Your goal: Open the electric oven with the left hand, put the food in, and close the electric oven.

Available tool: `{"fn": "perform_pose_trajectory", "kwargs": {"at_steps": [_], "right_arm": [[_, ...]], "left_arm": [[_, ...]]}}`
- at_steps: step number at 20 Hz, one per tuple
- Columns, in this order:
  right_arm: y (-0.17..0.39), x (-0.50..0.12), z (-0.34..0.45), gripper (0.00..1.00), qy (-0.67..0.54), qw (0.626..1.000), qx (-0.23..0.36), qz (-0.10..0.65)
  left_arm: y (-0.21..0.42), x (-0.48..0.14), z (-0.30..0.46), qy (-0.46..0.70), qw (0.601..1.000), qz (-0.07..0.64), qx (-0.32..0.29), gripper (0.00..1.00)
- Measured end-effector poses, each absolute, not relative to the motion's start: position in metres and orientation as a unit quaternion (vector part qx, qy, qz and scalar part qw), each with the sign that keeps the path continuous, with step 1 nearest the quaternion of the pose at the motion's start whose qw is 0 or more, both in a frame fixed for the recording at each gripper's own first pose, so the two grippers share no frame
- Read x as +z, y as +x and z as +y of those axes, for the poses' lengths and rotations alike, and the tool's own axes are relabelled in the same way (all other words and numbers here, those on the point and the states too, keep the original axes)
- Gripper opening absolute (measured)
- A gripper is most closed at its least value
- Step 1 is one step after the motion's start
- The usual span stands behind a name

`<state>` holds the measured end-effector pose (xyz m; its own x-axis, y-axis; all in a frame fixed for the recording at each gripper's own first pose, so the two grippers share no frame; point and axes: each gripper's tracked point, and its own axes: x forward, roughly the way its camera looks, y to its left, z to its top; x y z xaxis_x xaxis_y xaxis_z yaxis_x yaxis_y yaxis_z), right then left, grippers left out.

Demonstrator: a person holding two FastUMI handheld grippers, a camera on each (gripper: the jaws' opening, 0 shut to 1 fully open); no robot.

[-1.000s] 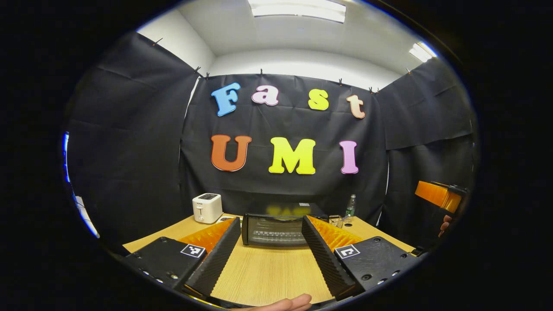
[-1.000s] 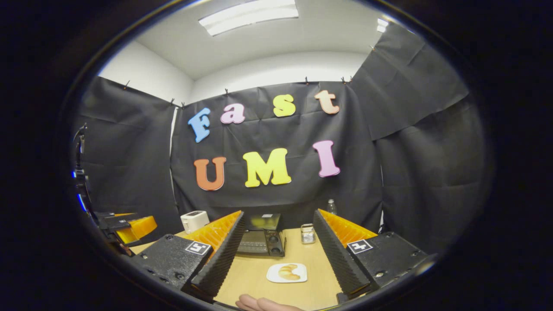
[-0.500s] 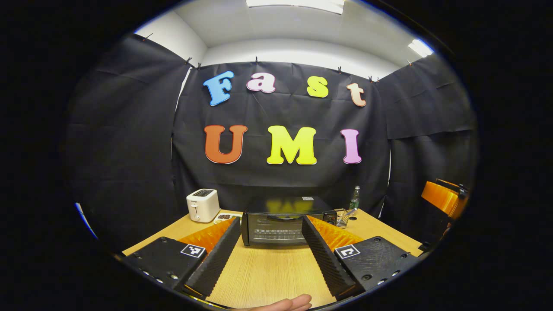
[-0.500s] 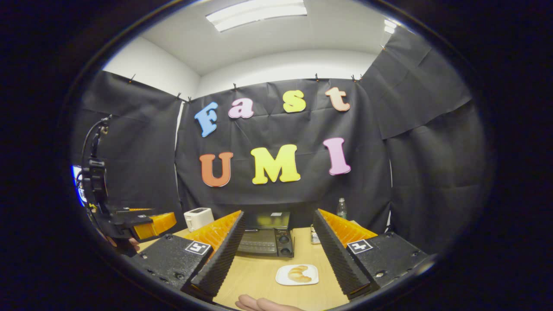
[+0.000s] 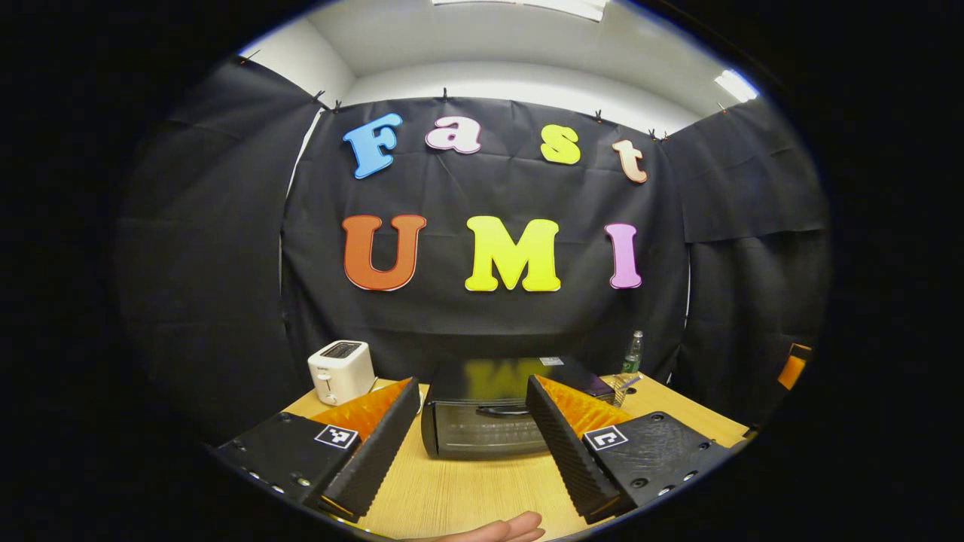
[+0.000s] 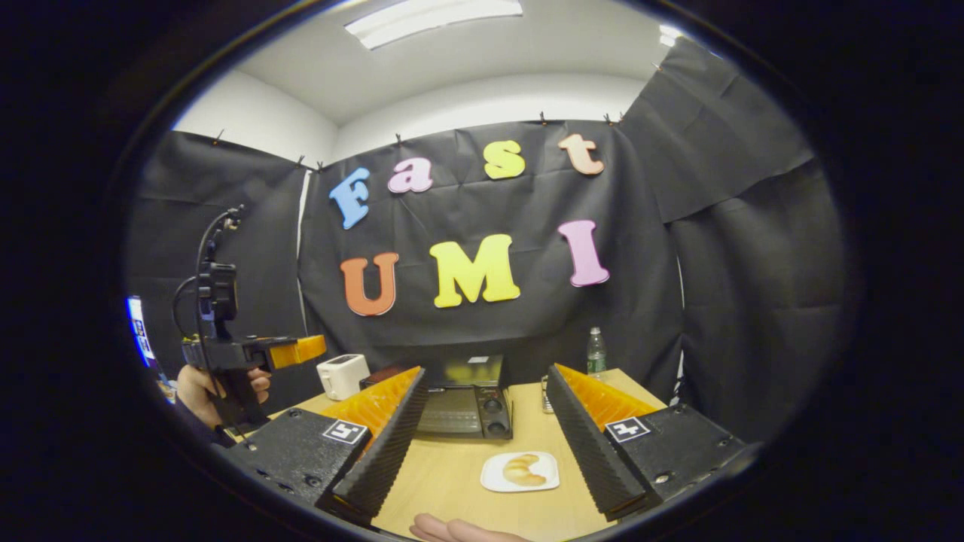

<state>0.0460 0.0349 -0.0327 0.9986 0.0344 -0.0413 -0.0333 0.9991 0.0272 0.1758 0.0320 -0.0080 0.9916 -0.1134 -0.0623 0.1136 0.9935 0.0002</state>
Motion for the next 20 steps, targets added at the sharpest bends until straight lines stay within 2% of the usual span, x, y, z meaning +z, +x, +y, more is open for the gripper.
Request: {"fn": "perform_pose_trajectory", "kwargs": {"at_steps": [5, 6, 7, 13, 14, 17, 18, 19, 20], "right_arm": [[0.039, -0.024, -0.002, 0.96, -0.002, 1.000, -0.020, -0.004], [0.039, -0.026, -0.011, 0.99, 0.001, 1.000, -0.030, -0.006], [0.041, -0.032, -0.018, 0.96, 0.003, 0.999, -0.036, -0.003], [0.047, -0.046, -0.055, 0.96, -0.004, 0.999, -0.051, 0.013], [0.048, -0.051, -0.059, 0.99, -0.003, 0.999, -0.052, 0.018], [0.046, -0.054, -0.071, 0.96, 0.000, 0.998, -0.056, 0.016], [0.043, -0.047, -0.076, 0.96, 0.005, 0.998, -0.059, -0.001], [0.039, -0.039, -0.079, 0.96, 0.009, 0.998, -0.061, -0.019], [0.036, -0.037, -0.082, 0.96, 0.008, 0.997, -0.064, -0.030]], "left_arm": [[0.231, -0.039, 0.028, -0.015, 0.997, 0.050, -0.063, 0.93], [0.240, -0.046, 0.023, -0.024, 0.996, 0.056, -0.066, 0.93], [0.249, -0.051, 0.015, -0.027, 0.995, 0.060, -0.071, 0.94], [0.302, -0.087, -0.024, 0.005, 0.993, 0.085, -0.084, 0.93], [0.308, -0.095, -0.034, 0.001, 0.991, 0.096, -0.095, 0.93], [0.316, -0.121, -0.042, 0.027, 0.987, 0.128, -0.097, 0.95], [0.317, -0.130, -0.043, 0.032, 0.984, 0.143, -0.099, 0.86], [0.317, -0.140, -0.044, 0.033, 0.981, 0.159, -0.102, 0.95], [0.317, -0.150, -0.044, 0.032, 0.978, 0.181, -0.103, 0.95]]}}
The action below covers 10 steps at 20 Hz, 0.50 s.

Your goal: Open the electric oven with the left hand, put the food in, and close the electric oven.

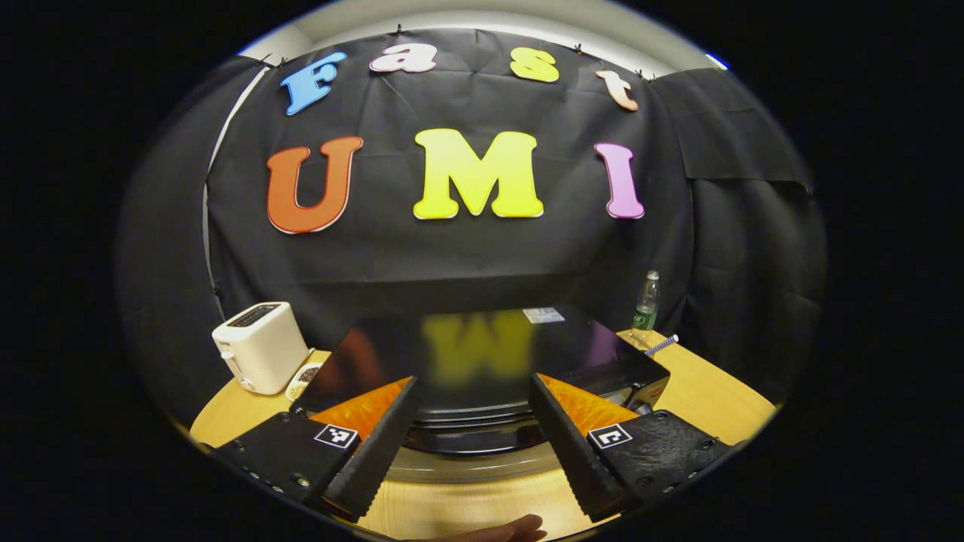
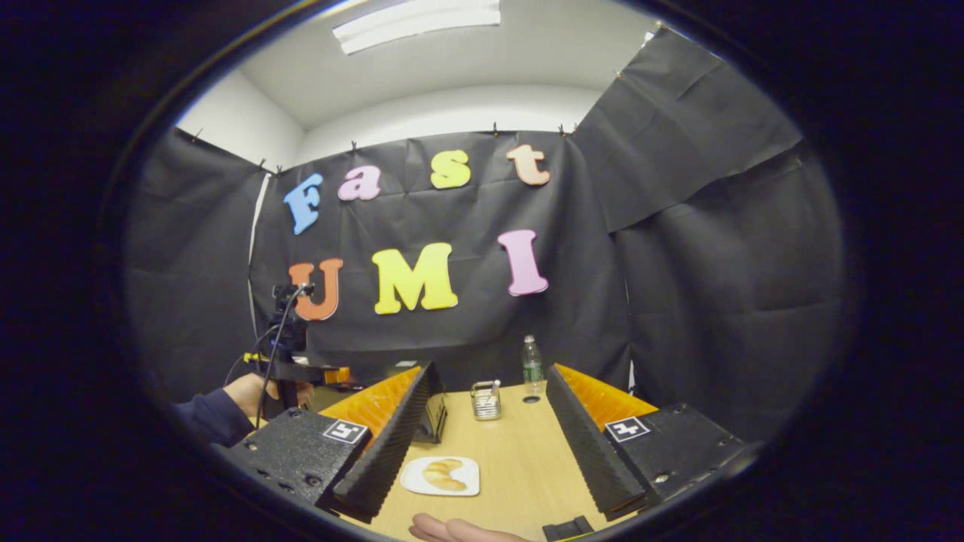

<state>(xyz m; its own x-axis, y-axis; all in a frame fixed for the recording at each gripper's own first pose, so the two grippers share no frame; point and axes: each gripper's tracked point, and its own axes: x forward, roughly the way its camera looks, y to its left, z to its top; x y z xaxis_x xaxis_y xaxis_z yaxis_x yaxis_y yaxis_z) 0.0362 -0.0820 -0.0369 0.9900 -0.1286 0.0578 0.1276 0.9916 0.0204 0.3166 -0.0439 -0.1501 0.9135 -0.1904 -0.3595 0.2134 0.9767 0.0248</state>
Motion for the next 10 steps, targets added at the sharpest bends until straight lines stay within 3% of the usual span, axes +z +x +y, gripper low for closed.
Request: {"fn": "perform_pose_trajectory", "kwargs": {"at_steps": [2, 10], "right_arm": [[0.033, -0.037, -0.090, 0.99, 0.002, 0.996, -0.074, -0.040], [0.005, -0.024, -0.090, 0.96, 0.005, 0.996, -0.073, -0.055]], "left_arm": [[0.313, -0.151, -0.041, 0.040, 0.978, 0.178, -0.098, 1.00], [0.277, -0.153, -0.041, 0.030, 0.977, 0.186, -0.100, 0.99]]}}
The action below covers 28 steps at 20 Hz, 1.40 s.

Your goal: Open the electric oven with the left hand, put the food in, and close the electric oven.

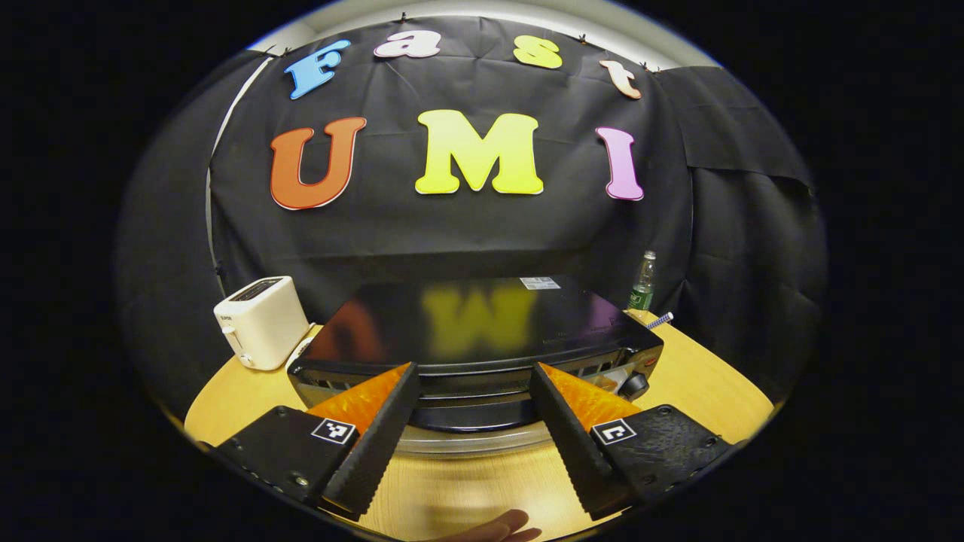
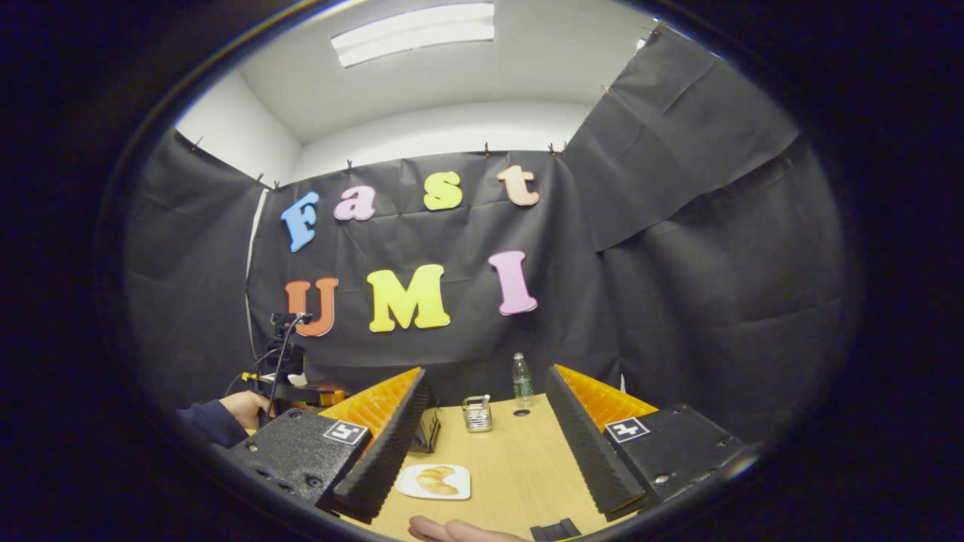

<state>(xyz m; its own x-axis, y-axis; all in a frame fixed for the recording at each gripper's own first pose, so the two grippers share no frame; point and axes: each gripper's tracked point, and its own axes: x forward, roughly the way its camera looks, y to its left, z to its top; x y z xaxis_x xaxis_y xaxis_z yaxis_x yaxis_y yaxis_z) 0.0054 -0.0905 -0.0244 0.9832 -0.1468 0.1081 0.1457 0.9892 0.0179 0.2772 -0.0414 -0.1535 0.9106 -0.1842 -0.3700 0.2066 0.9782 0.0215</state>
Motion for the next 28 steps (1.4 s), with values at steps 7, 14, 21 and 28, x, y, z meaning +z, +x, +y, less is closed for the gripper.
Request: {"fn": "perform_pose_trajectory", "kwargs": {"at_steps": [7, 14, 21, 28], "right_arm": [[-0.003, -0.025, -0.073, 0.96, -0.006, 0.997, -0.057, -0.045], [0.004, -0.039, -0.047, 0.99, -0.002, 0.999, -0.032, -0.020], [0.016, -0.059, -0.034, 0.99, -0.004, 1.000, -0.024, 0.014], [0.022, -0.074, -0.024, 0.99, -0.010, 0.999, -0.011, 0.033]], "left_arm": [[0.228, -0.163, -0.040, 0.062, 0.982, 0.159, -0.084, 0.98], [0.189, -0.190, -0.039, 0.079, 0.979, 0.179, -0.053, 0.98], [0.165, -0.210, -0.040, 0.035, 0.981, 0.182, -0.058, 0.95], [0.147, -0.247, -0.036, 0.046, 0.979, 0.192, -0.047, 0.96]]}}
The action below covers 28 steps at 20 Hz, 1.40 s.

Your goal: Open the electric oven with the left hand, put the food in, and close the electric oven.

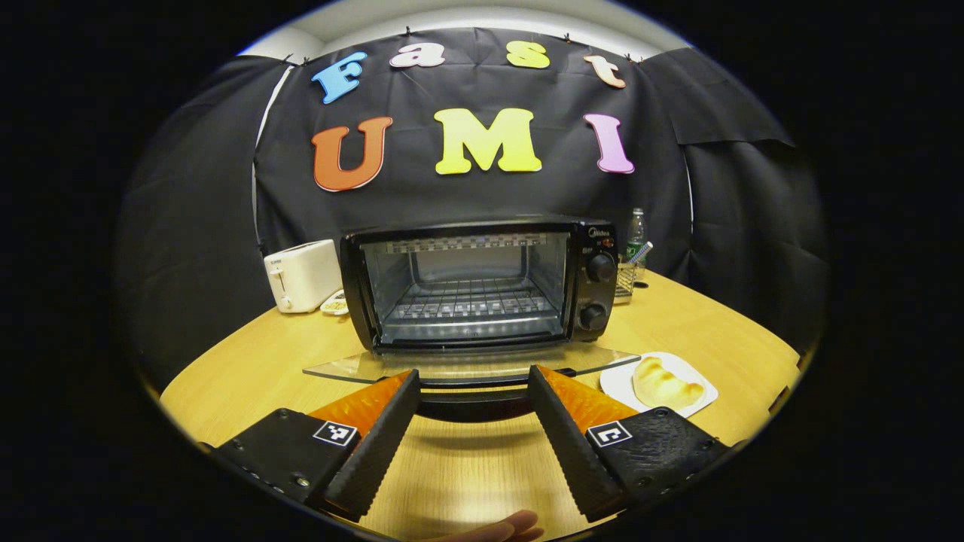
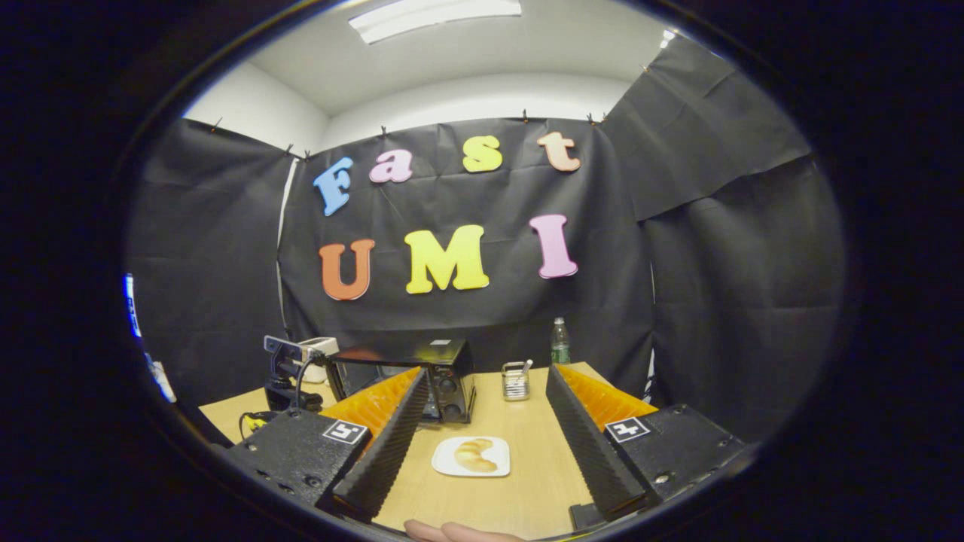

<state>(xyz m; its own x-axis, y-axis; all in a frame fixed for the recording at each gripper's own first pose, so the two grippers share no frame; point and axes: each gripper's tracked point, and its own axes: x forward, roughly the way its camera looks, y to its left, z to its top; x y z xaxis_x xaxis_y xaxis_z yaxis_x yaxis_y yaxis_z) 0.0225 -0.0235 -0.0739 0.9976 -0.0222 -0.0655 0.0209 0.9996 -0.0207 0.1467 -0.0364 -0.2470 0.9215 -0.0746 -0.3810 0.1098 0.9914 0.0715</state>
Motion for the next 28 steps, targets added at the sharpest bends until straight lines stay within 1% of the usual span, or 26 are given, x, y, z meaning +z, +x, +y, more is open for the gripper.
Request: {"fn": "perform_pose_trajectory", "kwargs": {"at_steps": [1, 2, 4, 5, 6, 7, 8, 9, 11, 12, 13, 15, 16, 18, 19, 20, 21, 22, 23, 24, 25, 26, 27, 28], "right_arm": [[0.022, -0.075, -0.025, 0.99, -0.012, 0.999, -0.011, 0.035], [0.023, -0.074, -0.027, 0.96, -0.013, 0.999, -0.013, 0.034], [0.024, -0.074, -0.032, 0.96, -0.017, 0.999, -0.019, 0.032], [0.026, -0.076, -0.034, 0.96, -0.018, 0.999, -0.022, 0.033], [0.028, -0.079, -0.036, 0.99, -0.018, 0.999, -0.025, 0.037], [0.030, -0.085, -0.037, 0.99, -0.017, 0.999, -0.025, 0.044], [0.031, -0.087, -0.037, 0.96, -0.017, 0.998, -0.025, 0.048], [0.032, -0.091, -0.039, 0.96, -0.017, 0.998, -0.026, 0.051], [0.038, -0.099, -0.047, 0.96, -0.019, 0.997, -0.034, 0.060], [0.041, -0.104, -0.049, 0.99, -0.019, 0.997, -0.035, 0.066], [0.045, -0.109, -0.048, 0.96, -0.018, 0.997, -0.033, 0.073], [0.053, -0.121, -0.043, 0.96, -0.012, 0.996, -0.017, 0.084], [0.058, -0.125, -0.040, 0.99, -0.008, 0.996, -0.007, 0.089], [0.067, -0.138, -0.043, 0.99, -0.002, 0.994, -0.003, 0.105], [0.071, -0.145, -0.044, 0.96, 0.000, 0.994, -0.003, 0.112], [0.076, -0.150, -0.044, 0.96, 0.003, 0.993, 0.000, 0.118], [0.082, -0.159, -0.043, 0.99, 0.008, 0.992, 0.004, 0.128], [0.088, -0.168, -0.043, 0.96, 0.012, 0.990, 0.007, 0.138], [0.093, -0.176, -0.043, 0.96, 0.016, 0.989, 0.008, 0.148], [0.099, -0.184, -0.043, 0.96, 0.021, 0.988, 0.009, 0.154], [0.106, -0.194, -0.039, 0.96, 0.024, 0.986, 0.015, 0.163], [0.112, -0.204, -0.034, 0.94, 0.025, 0.984, 0.027, 0.176], [0.118, -0.216, -0.028, 0.93, 0.025, 0.981, 0.038, 0.190], [0.125, -0.228, -0.026, 0.98, 0.020, 0.978, 0.043, 0.206]], "left_arm": [[0.142, -0.253, -0.036, 0.045, 0.978, 0.198, -0.047, 0.96], [0.139, -0.258, -0.036, 0.044, 0.978, 0.199, -0.046, 0.96], [0.134, -0.270, -0.036, 0.050, 0.976, 0.208, -0.047, 0.95], [0.133, -0.278, -0.036, 0.053, 0.973, 0.218, -0.049, 0.95], [0.130, -0.292, -0.035, 0.053, 0.967, 0.245, -0.049, 0.94], [0.126, -0.299, -0.033, 0.048, 0.962, 0.265, -0.047, 0.93], [0.125, -0.297, -0.033, 0.045, 0.963, 0.261, -0.047, 0.94], [0.128, -0.290, -0.035, 0.050, 0.966, 0.248, -0.049, 0.94], [0.127, -0.293, -0.035, 0.051, 0.963, 0.258, -0.049, 0.93], [0.126, -0.294, -0.032, 0.053, 0.964, 0.257, -0.049, 0.94], [0.123, -0.290, -0.031, 0.048, 0.964, 0.256, -0.054, 0.95], [0.118, -0.274, -0.035, 0.016, 0.966, 0.247, -0.067, 0.95], [0.115, -0.262, -0.033, 0.000, 0.968, 0.241, -0.069, 0.95], [0.109, -0.231, -0.028, -0.023, 0.972, 0.224, -0.070, 0.95], [0.105, -0.210, -0.023, -0.031, 0.976, 0.206, -0.066, 0.95], [0.102, -0.194, -0.019, -0.036, 0.979, 0.192, -0.061, 0.94], [0.096, -0.177, -0.015, -0.040, 0.982, 0.177, -0.056, 0.92], [0.090, -0.163, -0.010, -0.044, 0.983, 0.169, -0.049, 0.92], [0.086, -0.147, -0.003, -0.047, 0.986, 0.155, -0.036, 0.93], [0.081, -0.130, 0.006, -0.047, 0.989, 0.135, -0.024, 0.82], [0.075, -0.115, 0.011, -0.045, 0.992, 0.117, -0.014, 0.93], [0.069, -0.100, 0.015, -0.043, 0.994, 0.099, -0.012, 0.93], [0.062, -0.086, 0.017, -0.041, 0.996, 0.079, -0.017, 0.94], [0.055, -0.074, 0.017, -0.039, 0.997, 0.068, -0.021, 0.94]]}}
